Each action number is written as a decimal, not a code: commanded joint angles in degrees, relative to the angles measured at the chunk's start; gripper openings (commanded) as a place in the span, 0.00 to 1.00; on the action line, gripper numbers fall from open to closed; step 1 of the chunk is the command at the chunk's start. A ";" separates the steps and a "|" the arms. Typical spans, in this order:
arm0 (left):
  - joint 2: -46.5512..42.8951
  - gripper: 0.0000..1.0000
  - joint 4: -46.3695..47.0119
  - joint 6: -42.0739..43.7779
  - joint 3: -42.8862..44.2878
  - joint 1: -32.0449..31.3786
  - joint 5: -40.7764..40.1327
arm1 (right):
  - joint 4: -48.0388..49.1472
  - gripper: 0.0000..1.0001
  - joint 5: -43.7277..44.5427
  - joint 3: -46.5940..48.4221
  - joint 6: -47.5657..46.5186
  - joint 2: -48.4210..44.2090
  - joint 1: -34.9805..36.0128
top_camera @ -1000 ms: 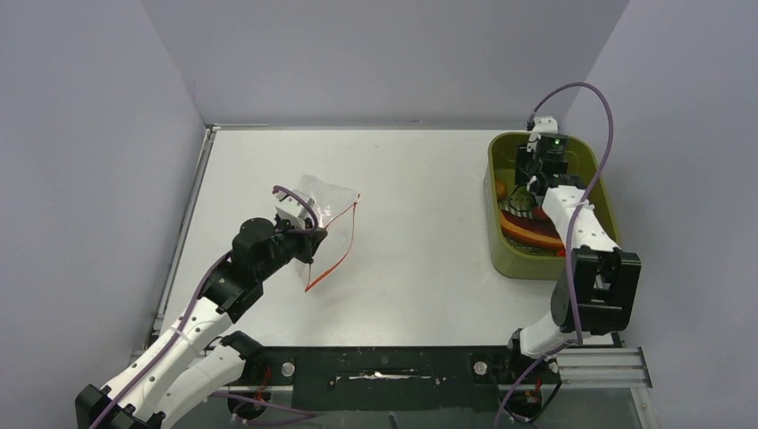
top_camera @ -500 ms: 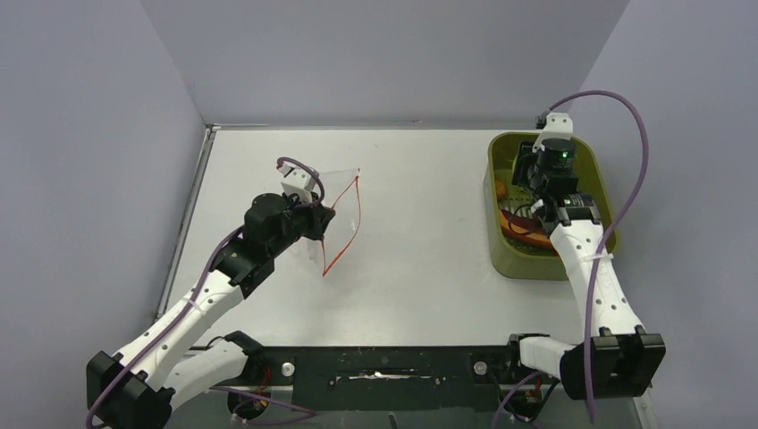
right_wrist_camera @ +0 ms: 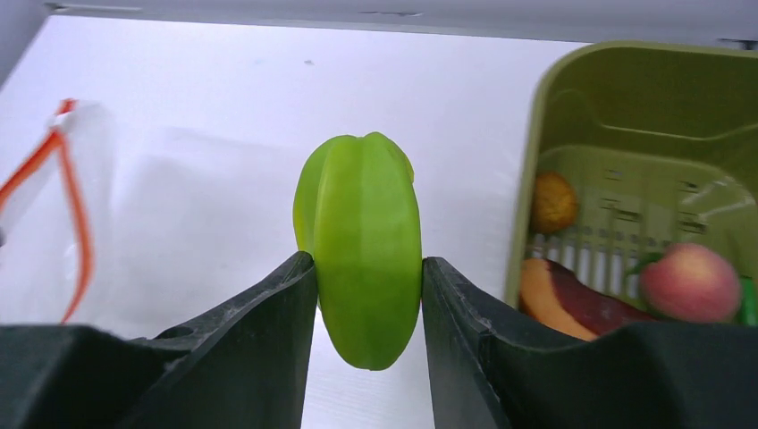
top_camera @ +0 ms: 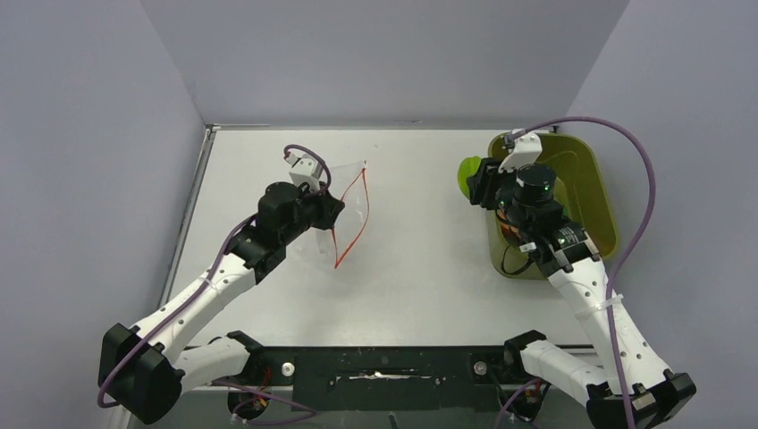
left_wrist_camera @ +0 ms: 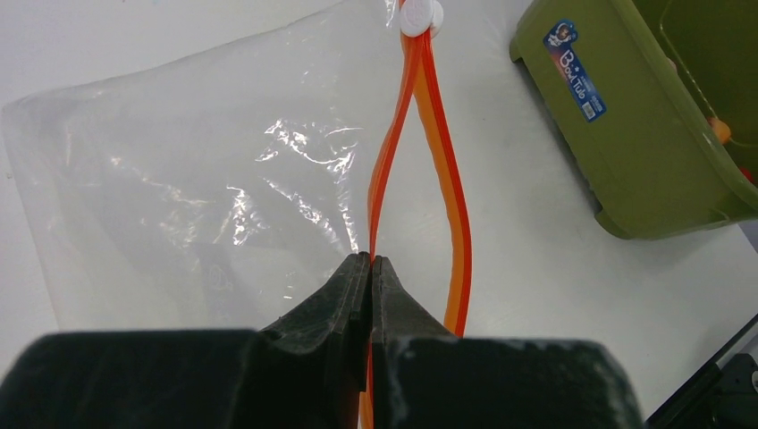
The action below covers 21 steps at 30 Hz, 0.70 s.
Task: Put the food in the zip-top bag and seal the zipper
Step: Place the fake fruit at the corner of the board.
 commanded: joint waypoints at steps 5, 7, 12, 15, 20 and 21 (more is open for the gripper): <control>-0.39 0.00 7.44 -4.55 2.06 -0.24 2.24 | 12.25 0.28 -5.26 -4.70 11.97 -1.82 12.88; -0.97 0.00 8.46 -5.55 0.94 -0.22 3.07 | 16.16 0.28 -5.42 -6.57 14.50 -1.53 16.94; -2.25 0.00 8.94 -6.16 -0.86 -0.32 3.44 | 24.03 0.29 -3.25 -9.22 20.77 1.18 24.44; -2.88 0.00 9.48 -6.23 -1.60 -0.33 4.10 | 26.72 0.29 -2.40 -9.31 23.88 3.28 27.28; -4.48 0.00 10.88 -6.77 -2.87 -0.42 5.69 | 30.58 0.30 -0.97 -8.44 27.03 6.60 30.90; -5.01 0.00 11.12 -7.12 -3.10 -0.37 6.00 | 31.00 0.30 -0.72 -8.24 27.57 7.30 31.34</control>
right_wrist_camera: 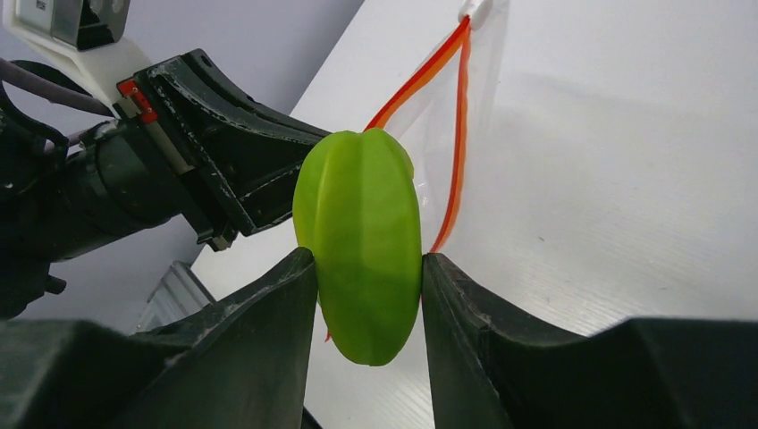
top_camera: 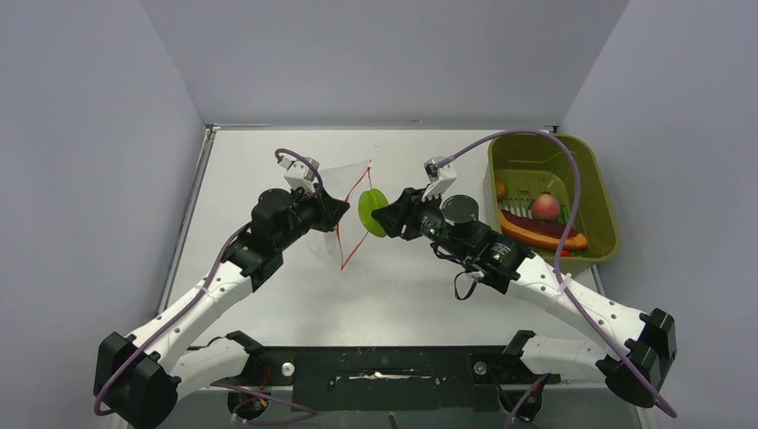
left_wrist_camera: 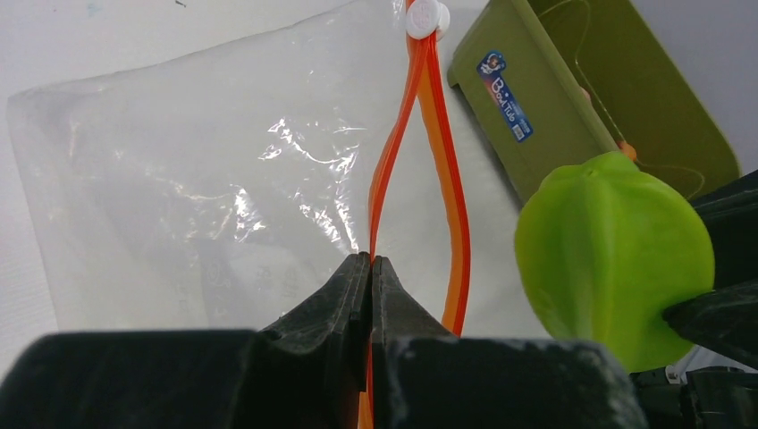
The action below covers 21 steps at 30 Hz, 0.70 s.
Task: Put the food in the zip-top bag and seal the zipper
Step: Place the fake fruit at the corner of the board.
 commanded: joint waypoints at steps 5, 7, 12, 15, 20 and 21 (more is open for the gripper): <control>-5.29 0.00 4.54 -1.72 -0.72 -0.37 3.97 | 8.95 0.30 4.05 1.76 7.00 5.00 2.91; -6.31 0.00 4.09 -1.65 -1.02 -0.43 3.98 | 8.22 0.31 6.32 1.69 8.28 5.65 3.07; -7.74 0.00 4.17 -1.74 -2.02 -0.42 5.53 | 7.57 0.30 10.36 0.49 9.85 5.99 3.28; -7.82 0.00 4.89 -1.80 -2.27 -0.47 7.27 | 6.68 0.30 11.42 0.19 11.05 6.35 3.28; -7.68 0.00 6.15 -2.25 -2.54 -0.50 9.16 | 7.64 0.31 11.42 -0.53 12.81 7.39 3.36; -7.51 0.00 6.16 -2.26 -2.46 -0.53 9.52 | 7.66 0.31 11.50 -0.45 12.97 7.82 3.29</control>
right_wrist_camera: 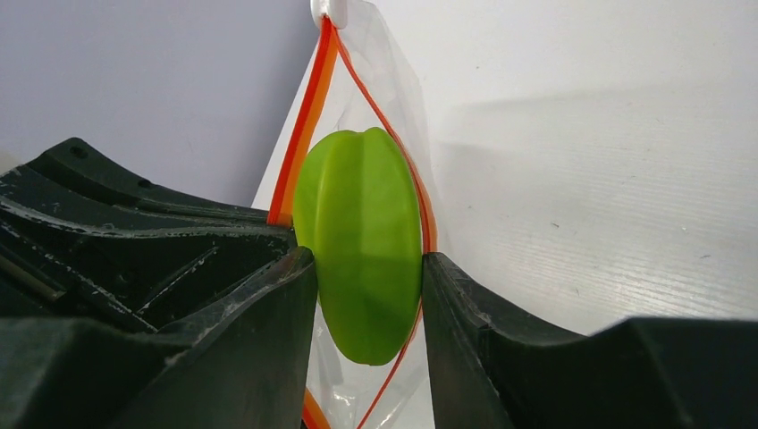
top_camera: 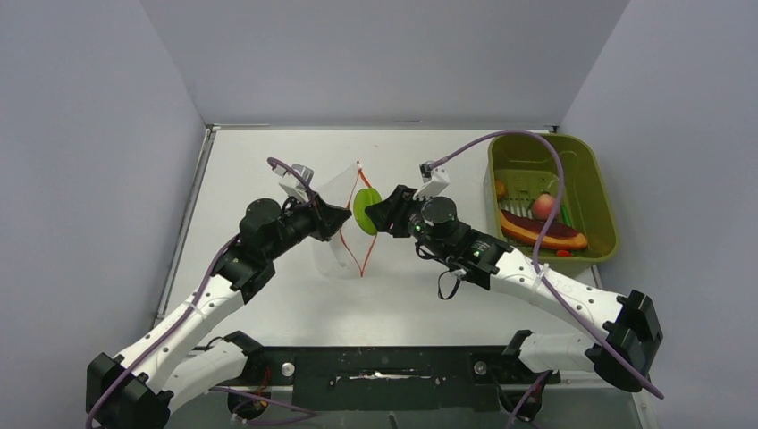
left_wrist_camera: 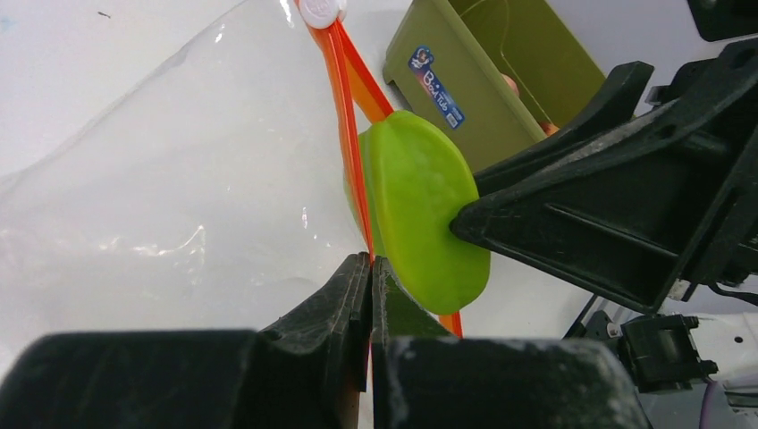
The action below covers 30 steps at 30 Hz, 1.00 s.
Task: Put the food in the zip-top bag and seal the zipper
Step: Place the fake fruit at the corner of the board.
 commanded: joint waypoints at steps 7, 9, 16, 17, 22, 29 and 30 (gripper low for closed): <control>-0.30 0.00 6.40 -0.53 -0.27 -0.20 4.15 | 3.21 0.33 3.75 -0.40 3.74 3.45 0.58; 0.04 0.00 6.53 -0.58 -0.29 -0.20 4.11 | 3.08 0.34 4.25 -0.45 4.04 4.11 0.81; 0.67 0.00 6.45 -0.50 -0.38 -0.27 3.37 | 1.15 0.47 5.02 0.82 3.36 5.25 0.85; 0.76 0.00 6.41 -0.33 -0.41 -0.18 3.00 | 0.66 0.49 4.90 1.25 2.46 5.11 0.81; 1.29 0.00 4.44 1.18 0.20 -0.26 1.58 | -1.31 0.62 2.95 2.86 -3.66 3.28 0.83; 0.91 0.00 3.52 1.98 0.09 -0.21 0.34 | -3.57 0.63 1.82 2.49 -5.78 -0.17 0.85; 0.91 0.00 3.42 2.08 0.01 -0.16 0.17 | -4.18 0.62 1.98 2.66 -5.64 -0.49 0.84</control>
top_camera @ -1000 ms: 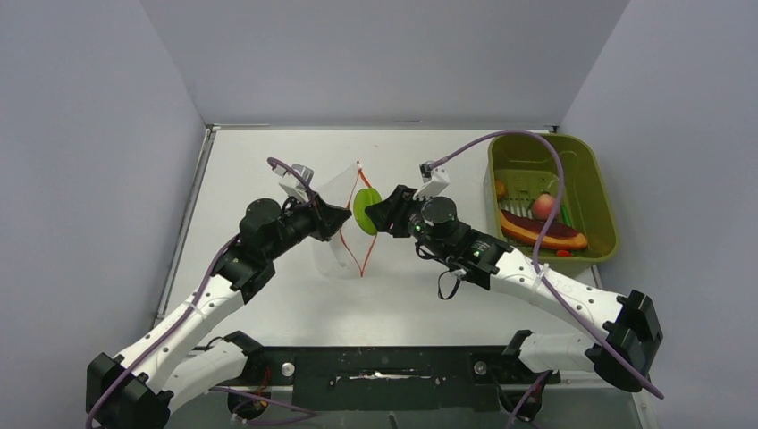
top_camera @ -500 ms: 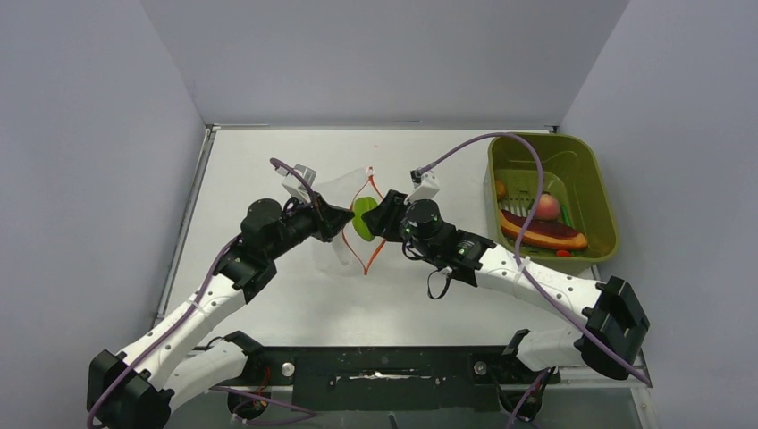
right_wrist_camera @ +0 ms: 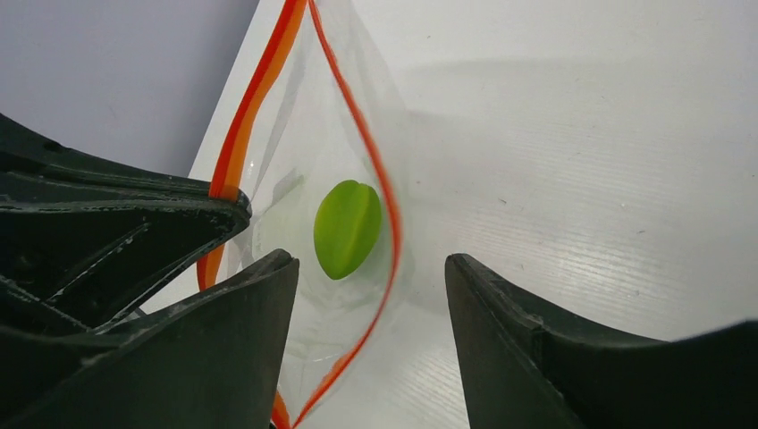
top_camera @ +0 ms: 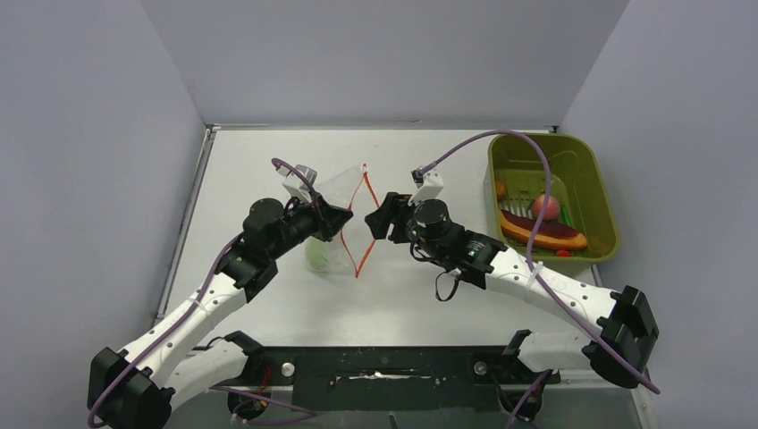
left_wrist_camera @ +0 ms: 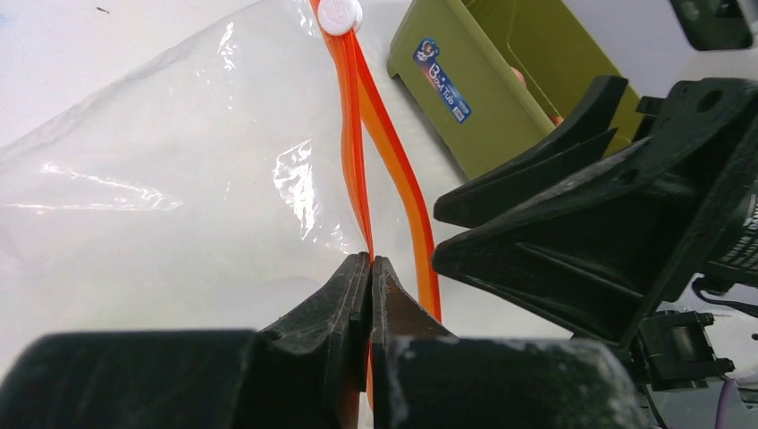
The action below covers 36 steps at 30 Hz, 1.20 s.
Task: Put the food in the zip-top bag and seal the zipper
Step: Place the fake fruit at the corner of the board.
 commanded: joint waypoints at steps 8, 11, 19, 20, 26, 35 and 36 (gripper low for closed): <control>-0.86 0.00 -0.53 3.71 1.50 -0.14 -1.76 | -4.79 0.57 2.04 3.73 -4.99 -4.33 0.35; -1.27 0.00 -2.81 6.54 2.23 -0.17 -2.20 | -9.41 0.58 3.77 6.64 -9.49 -4.86 0.27; -2.98 0.00 -9.82 13.29 2.84 -0.25 -2.30 | -25.44 0.64 12.51 15.07 -20.40 -7.51 -6.34; -3.36 0.00 -10.23 13.68 2.53 -0.26 -2.13 | -27.05 0.64 13.02 15.87 -21.50 -7.74 -8.45; -4.96 0.00 -10.76 16.32 -0.14 -0.44 -1.57 | -32.06 0.66 20.78 19.50 -28.40 -7.98 -19.42; -5.67 0.00 -9.31 16.52 -2.77 -0.51 -0.23 | -29.87 0.69 16.22 18.03 -33.53 -4.50 -41.08; -5.73 0.00 -9.31 16.62 -2.84 -0.53 -0.52 | -29.15 0.70 15.53 17.44 -33.87 -3.90 -42.95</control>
